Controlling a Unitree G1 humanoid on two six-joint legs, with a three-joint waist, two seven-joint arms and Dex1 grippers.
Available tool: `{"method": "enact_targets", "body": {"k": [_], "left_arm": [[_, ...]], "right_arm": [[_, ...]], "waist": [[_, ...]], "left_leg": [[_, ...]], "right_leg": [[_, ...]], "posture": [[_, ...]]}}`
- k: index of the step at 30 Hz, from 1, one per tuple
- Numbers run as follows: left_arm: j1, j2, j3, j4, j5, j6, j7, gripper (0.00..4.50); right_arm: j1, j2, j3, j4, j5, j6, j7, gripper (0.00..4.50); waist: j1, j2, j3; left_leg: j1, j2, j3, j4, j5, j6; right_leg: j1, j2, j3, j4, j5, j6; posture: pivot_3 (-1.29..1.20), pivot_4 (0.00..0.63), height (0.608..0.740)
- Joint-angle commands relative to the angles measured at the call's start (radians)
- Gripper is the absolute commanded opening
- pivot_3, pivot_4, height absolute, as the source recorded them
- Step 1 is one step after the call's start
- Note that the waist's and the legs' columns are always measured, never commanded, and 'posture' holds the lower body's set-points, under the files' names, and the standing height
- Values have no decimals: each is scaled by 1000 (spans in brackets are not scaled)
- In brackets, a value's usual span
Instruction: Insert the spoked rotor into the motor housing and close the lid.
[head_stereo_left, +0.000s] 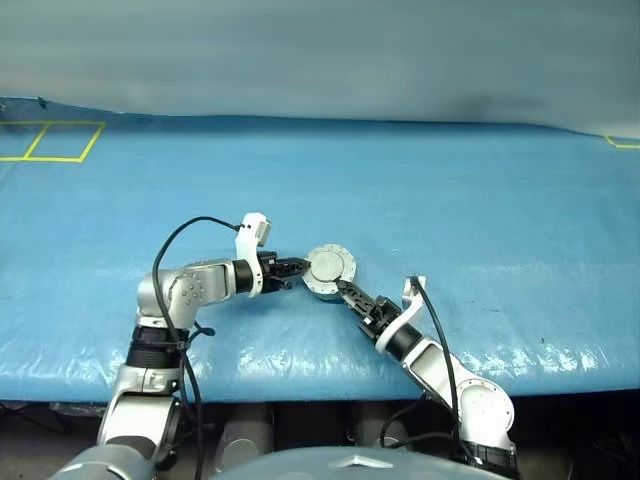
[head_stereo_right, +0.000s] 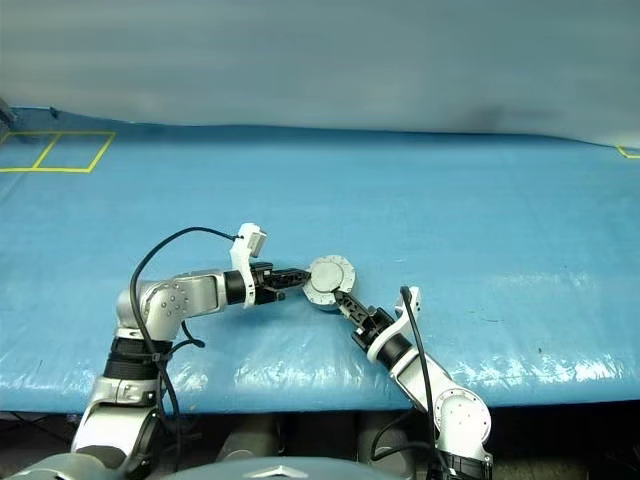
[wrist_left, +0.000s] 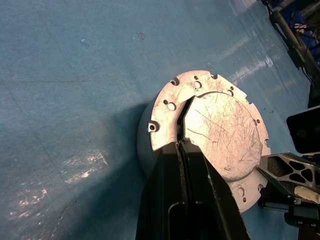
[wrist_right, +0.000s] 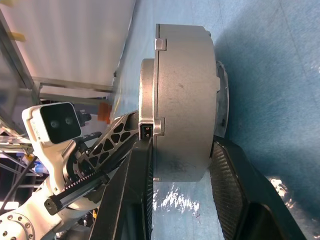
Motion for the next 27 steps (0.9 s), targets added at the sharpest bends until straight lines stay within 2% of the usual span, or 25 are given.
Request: {"method": "enact_targets", "body": {"k": [1,3,6,8,15,20,21,27], "left_arm": [[35,-59,127,-139,-46,-105,77,0],[80,-90,195,-189,-100,-88,119,0],[164,-157,307,-243,-255,-29,180,0],[206,-186,341,-267,-325,-3,223,391],[394,-354,401,-300,-617,-35,392,2637],[471,-389,354,-291,-759,-111,435,4327],[481,-390,341,-287,-775,-127,431,4444],[514,-385,272,-259,-878,-216,424,4444]], "right_arm": [[18,21,9,-26,25,-20,-14,1217],[16,21,10,-35,42,-31,-18,1217],[-7,27,6,-50,78,-51,-13,1217],[-21,29,7,-58,102,-61,-10,1217],[-131,34,10,-30,143,-91,-20,1217],[-204,29,27,-10,155,-87,-26,1217],[-214,26,33,-8,153,-82,-26,1217],[-238,29,56,-15,177,-73,-41,1217]], "waist": [[-1,0,0],[-2,0,0],[-4,1,0],[-4,1,1],[-2,-1,4],[-1,-1,4],[-2,-1,4],[0,-1,4]], "left_leg": [[-3,0,0,0,0,0],[-8,0,0,0,0,0],[-8,0,0,0,0,0],[-9,0,0,0,0,0],[-11,0,0,6,-1,1],[-11,0,0,6,-1,1],[-12,0,0,6,-1,2],[-12,0,1,6,-1,2]], "right_leg": [[-3,0,0,0,0,0],[-9,0,0,1,2,2],[-9,0,0,1,3,5],[-10,0,0,0,3,5],[-9,0,0,0,1,1],[-10,0,0,0,1,0],[-10,0,0,0,1,0],[-10,0,0,0,2,-1]], "posture": [[0,150,740],[0,150,740],[0,150,740],[0,150,740],[0,150,740],[0,150,740],[0,150,740],[0,150,740]]}}
